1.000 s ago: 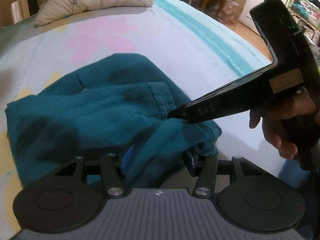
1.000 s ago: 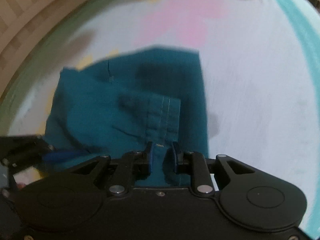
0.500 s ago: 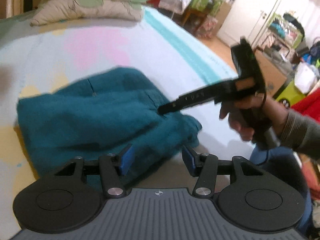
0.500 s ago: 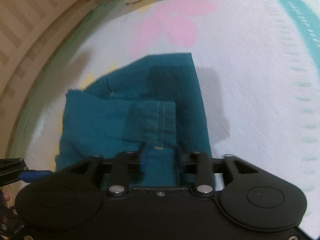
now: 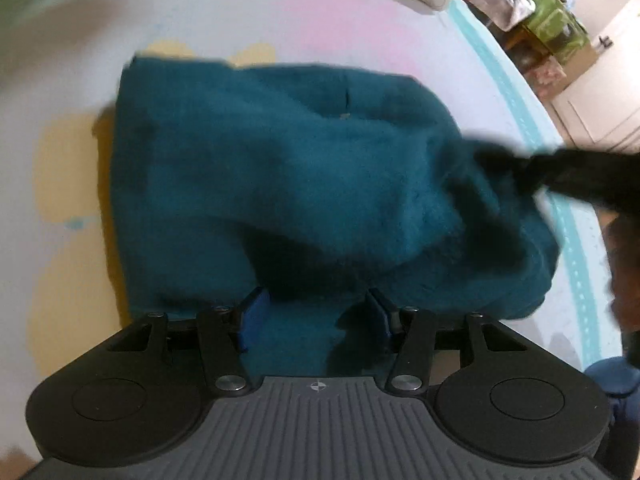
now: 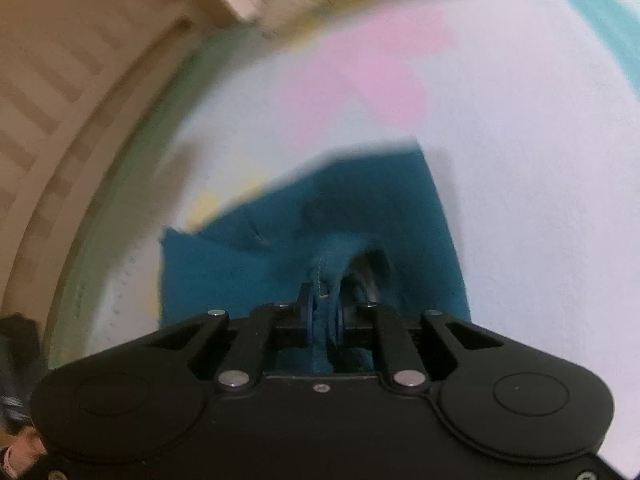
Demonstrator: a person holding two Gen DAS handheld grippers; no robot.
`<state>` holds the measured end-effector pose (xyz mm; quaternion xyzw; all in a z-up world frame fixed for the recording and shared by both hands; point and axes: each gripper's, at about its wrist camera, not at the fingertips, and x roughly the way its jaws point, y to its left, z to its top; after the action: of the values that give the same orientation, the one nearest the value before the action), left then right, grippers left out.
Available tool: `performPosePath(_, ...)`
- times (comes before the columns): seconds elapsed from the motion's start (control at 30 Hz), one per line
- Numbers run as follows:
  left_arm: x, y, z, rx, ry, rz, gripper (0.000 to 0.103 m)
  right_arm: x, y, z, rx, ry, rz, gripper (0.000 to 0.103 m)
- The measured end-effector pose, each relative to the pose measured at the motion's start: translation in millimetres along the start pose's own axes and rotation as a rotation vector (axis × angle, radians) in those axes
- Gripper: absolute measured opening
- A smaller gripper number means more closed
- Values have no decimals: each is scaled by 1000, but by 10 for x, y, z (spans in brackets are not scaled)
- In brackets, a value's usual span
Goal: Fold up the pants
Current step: 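Grasp the pants hem with the right gripper and tuck it over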
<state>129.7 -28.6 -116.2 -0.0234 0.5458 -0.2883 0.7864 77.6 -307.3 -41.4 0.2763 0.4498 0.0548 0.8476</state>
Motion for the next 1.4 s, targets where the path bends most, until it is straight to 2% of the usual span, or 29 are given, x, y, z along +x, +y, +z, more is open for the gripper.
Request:
performPosePath(0.1, -29, 27, -55, -31, -27, -12, 51, -249, 253, 28, -57, -99, 67, 19)
performPosePath(0.17, -45, 52, -59, -54, -25, -21, 51, -352, 364, -76, -87, -119, 110, 19)
performPosePath(0.2, -41, 63, -66, -62, -24, -23, 51, -343, 396, -163, -97, -97, 108, 20)
performPosePath(0.3, -65, 68, -82, -65, -19, -18, 51, -138, 427, -488, -183, 95, 9, 22)
performPosePath(0.33, -65, 52, -86, -57, -18, -13, 51, -106, 419, -584, -220, 119, -28, 25)
performPosePath(0.4, -43, 30, -77, -34, -15, 1, 51, -143, 374, -674, -229, 109, -61, 28)
performPosePath(0.47, -26, 8, -66, -18, -14, 15, 51, -260, 293, -618, -180, 53, -61, 40)
performPosePath(0.53, -10, -20, -62, -16, -14, 23, 51, -354, 258, -515, -155, -25, -84, 64)
performPosePath(0.57, -21, -7, -55, -18, -15, 24, 51, -398, 240, -465, -161, -65, -102, 68)
performPosePath(0.63, -19, -13, -45, -25, -19, 25, 51, -398, 243, -366, -185, -109, -125, 69)
performPosePath(0.73, -27, -31, -45, -25, -29, 25, 51, -254, 203, -256, -184, -74, -84, 68)
performPosePath(0.8, -8, -81, -25, -23, -41, 21, 51, -183, 179, -220, -184, -54, -98, 68)
performPosePath(0.93, -134, 12, -97, -42, -64, -1, 51, -3, 169, -197, -256, -72, -152, 68)
performPosePath(1.0, -154, 54, -132, -42, -49, 12, 51, 133, 199, -202, -308, -83, -167, 68)
performPosePath(1.1, -149, 48, -169, -17, -27, 14, 51, 371, 139, -118, -364, -51, -180, 68)
performPosePath(1.23, -174, 18, -228, 15, -30, 21, 51, 537, -52, -36, -320, -3, -131, 70)
performPosePath(1.4, -178, 74, -255, -35, -46, 6, 51, 513, -177, -40, -263, -25, -59, 74)
